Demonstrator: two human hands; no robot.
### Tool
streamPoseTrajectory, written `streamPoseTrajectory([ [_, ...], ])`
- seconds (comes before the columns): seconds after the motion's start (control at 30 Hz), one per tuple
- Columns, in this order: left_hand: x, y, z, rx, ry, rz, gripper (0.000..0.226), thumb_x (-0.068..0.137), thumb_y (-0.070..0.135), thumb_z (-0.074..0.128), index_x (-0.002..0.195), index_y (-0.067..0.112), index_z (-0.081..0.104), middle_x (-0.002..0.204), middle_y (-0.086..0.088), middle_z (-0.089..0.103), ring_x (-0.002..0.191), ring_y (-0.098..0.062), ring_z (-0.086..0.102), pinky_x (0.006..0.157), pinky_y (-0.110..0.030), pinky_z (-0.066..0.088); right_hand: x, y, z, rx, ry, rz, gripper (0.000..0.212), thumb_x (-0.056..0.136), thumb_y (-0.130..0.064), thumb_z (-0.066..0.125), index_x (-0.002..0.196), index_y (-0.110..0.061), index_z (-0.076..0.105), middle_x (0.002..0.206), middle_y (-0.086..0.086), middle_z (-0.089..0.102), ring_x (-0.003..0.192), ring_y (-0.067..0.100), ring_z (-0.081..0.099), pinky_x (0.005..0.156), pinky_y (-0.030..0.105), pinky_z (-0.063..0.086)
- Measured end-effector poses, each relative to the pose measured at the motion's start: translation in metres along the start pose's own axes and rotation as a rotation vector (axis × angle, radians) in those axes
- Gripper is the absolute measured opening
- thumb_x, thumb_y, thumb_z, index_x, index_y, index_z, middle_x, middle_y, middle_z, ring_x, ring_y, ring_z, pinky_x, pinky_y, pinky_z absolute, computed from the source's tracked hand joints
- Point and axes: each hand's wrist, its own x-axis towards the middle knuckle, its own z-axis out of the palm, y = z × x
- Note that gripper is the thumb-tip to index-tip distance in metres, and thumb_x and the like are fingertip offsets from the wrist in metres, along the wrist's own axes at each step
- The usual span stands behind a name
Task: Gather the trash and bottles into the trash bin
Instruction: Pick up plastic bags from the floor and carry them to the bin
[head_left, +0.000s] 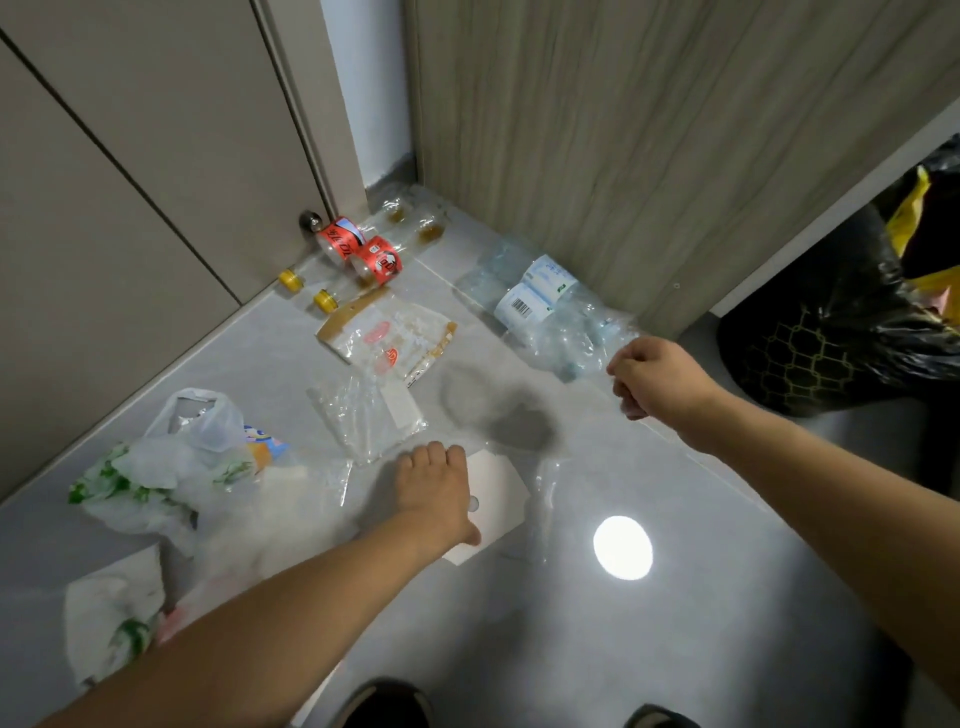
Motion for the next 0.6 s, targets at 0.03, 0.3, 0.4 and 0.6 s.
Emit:
streamPoseTrajectory([
  [0.03,0.005,-0.004,0.0,-0.059,-0.021,-0.008,0.076,0.068,0.058,0.073,0.122,0.014,0.04,0.124,-0.007,0.048,0.118,-0.027,0.047,0.096,-0.036,0.035,-0.002,0.0,-0.004,-0.027,-0.028,0.01,0.017,0.09,-0.004,0.045,0.078,-0.006,0.056,0.072,0.012,0.055,0.054,0.023,0.048,0.058,0.032,0.047],
  [0.3,0.01,-0.04,-0.087,-0.702,-0.225,0.093,0.014,0.082,0.014,0.064,0.077,0.019,0.052,0.073,0.003,0.058,0.062,-0.013,0.057,0.053,-0.022,0.041,-0.007,-0.029,-0.048,-0.15,-0.105,-0.019,0.03,0.083,0.009,0.032,0.081,-0.007,0.058,0.082,0.01,0.066,0.06,0.022,0.064,0.049,0.027,0.052],
  [0.4,-0.004,-0.027,-0.143,-0.766,-0.105,0.148,0.01,0.083,0.012,0.061,0.092,0.015,0.058,0.087,-0.006,0.066,0.072,-0.023,0.067,0.055,-0.028,0.05,-0.013,-0.049,-0.076,-0.101,-0.099,-0.029,0.031,0.085,0.009,0.032,0.084,-0.007,0.058,0.075,0.01,0.064,0.049,0.018,0.06,0.042,0.022,0.047],
  [0.6,-0.032,0.035,-0.241,-0.747,0.143,0.271,0.009,0.085,0.011,0.054,0.09,0.016,0.059,0.083,-0.01,0.069,0.067,-0.029,0.069,0.045,-0.032,0.049,-0.034,-0.063,-0.17,-0.099,-0.018,-0.047,0.032,0.087,0.007,0.03,0.082,-0.006,0.059,0.07,0.013,0.057,0.056,0.024,0.054,0.047,0.024,0.046],
])
